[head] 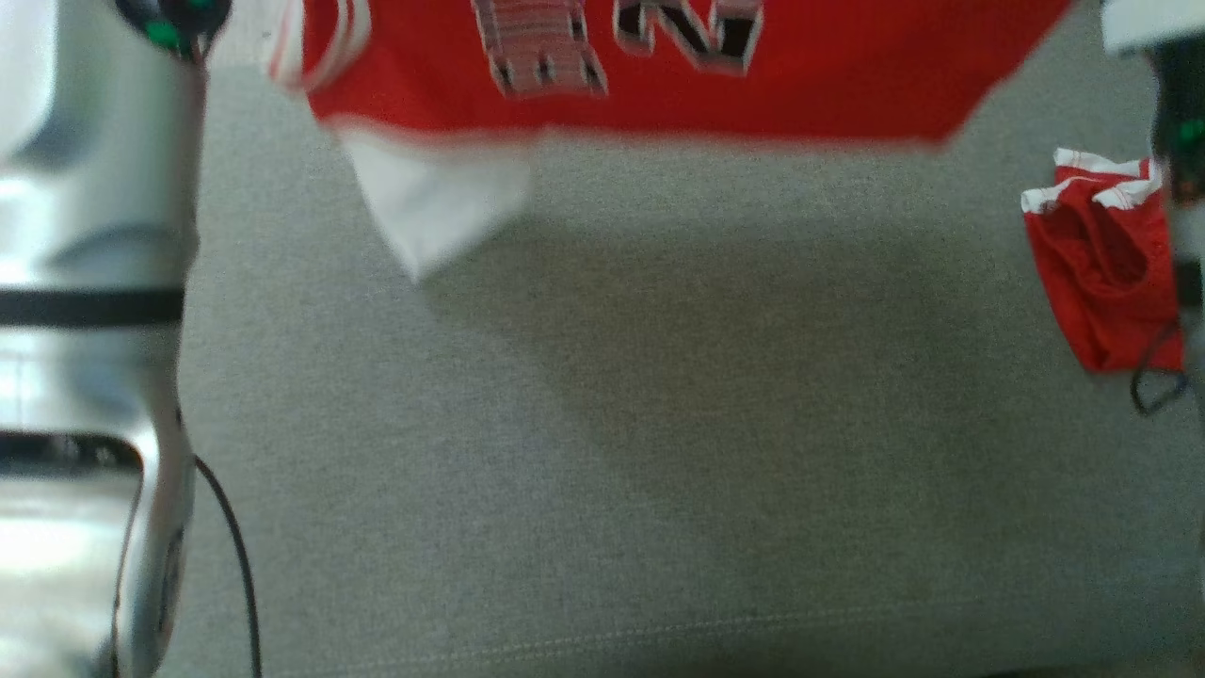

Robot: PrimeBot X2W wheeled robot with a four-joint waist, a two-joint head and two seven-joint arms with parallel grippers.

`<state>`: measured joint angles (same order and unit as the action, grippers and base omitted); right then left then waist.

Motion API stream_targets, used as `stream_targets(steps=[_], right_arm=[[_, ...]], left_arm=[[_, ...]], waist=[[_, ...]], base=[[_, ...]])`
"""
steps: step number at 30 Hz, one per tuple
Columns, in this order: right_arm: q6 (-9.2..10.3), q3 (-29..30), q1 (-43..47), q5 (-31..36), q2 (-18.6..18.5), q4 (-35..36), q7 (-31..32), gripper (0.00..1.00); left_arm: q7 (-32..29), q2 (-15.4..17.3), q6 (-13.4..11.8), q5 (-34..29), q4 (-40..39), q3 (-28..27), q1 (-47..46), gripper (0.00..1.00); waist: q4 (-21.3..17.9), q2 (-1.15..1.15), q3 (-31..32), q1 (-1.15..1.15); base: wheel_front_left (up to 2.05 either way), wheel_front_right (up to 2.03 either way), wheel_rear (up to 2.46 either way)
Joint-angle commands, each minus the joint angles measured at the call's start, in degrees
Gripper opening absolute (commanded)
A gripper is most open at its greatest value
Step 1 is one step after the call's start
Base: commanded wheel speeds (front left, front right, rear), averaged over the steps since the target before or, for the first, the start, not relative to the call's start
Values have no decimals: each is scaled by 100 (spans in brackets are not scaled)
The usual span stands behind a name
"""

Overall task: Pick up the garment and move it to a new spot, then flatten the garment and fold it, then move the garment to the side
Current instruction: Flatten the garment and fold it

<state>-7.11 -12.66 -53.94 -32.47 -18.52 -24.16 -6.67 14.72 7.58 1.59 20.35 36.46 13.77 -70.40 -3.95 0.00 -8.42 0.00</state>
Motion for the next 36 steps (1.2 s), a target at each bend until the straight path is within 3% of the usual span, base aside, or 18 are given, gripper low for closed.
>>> stream_targets(steps=[1,6,12,17,23,36], right_arm=[[-37,-192,-445,-71,112,-167,-233,0],[-37,-1087,-1067,-163,277,-1421,-657,0],[-37,-1819,-1186,-492,490,-2455,-763,0],[-37,-2301,-1080,-761,549,-2902,-818,0],[-37,-2379,-301,-1103,299,-2527,-830,0],[-37,-1715,2975,-1277,-429,-918,-832,0]], left_arm=[[23,135,1,-90,-35,-208,-402,0],[26,-102,52,-180,687,-349,-413,0],[27,-335,91,-58,1536,-457,82,0],[27,-438,180,63,2216,-441,570,0],[28,-464,237,104,2075,-478,1356,0],[28,-436,105,91,-482,-807,4967,0]], waist=[[-25,0,-111,0],[49,0,-488,0],[149,0,-926,0],[222,0,-1269,0],[300,0,-1298,0],[492,0,-407,0]], base=[[0,0,0],[0,0,0],[0,0,0],[0,0,0],[0,0,0],[0,0,0]])
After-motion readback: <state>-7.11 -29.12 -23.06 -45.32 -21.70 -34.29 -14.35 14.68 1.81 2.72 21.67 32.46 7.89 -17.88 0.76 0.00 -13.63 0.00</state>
